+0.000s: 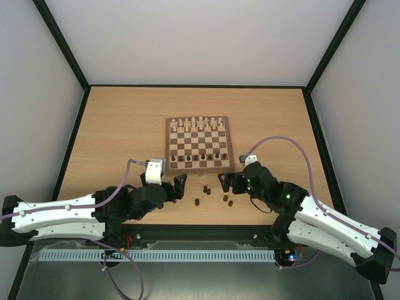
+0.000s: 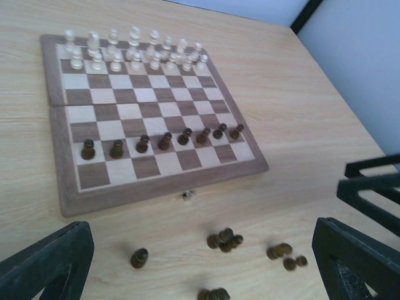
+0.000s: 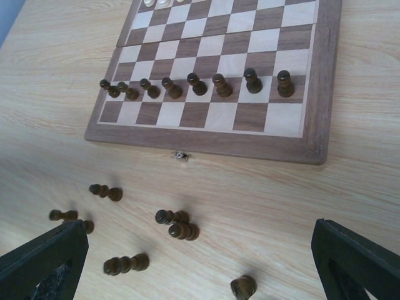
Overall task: Set up the chess pieces on the board
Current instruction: Pick up the chess piece at the center of the board.
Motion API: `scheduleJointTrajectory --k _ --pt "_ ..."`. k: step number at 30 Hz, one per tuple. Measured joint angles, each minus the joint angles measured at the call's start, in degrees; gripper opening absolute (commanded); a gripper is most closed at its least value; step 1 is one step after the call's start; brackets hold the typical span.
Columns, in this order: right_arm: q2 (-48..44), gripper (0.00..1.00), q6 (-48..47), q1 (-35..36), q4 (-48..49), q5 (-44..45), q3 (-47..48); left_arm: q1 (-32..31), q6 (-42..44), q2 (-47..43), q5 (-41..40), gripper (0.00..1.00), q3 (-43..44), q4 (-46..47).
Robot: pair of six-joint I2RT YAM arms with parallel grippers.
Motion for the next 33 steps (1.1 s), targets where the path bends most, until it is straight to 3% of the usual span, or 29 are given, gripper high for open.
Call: scheduleJointTrajectory --k 5,14,33 --pt "1.6 0.99 -2.1 0.0 3.0 1.9 -1.7 3.2 0.3 2.8 0.0 0.99 -0.3 1.9" --pt "2.4 0.99 -4.0 0.0 5.6 -0.7 -2.8 3.3 -2.3 8.4 0.2 0.99 -0.6 3.5" --pt "3.7 0.99 -3.1 0.0 5.0 -0.1 -2.8 3.6 -3.1 2.6 3.9 0.99 -6.1 5.3"
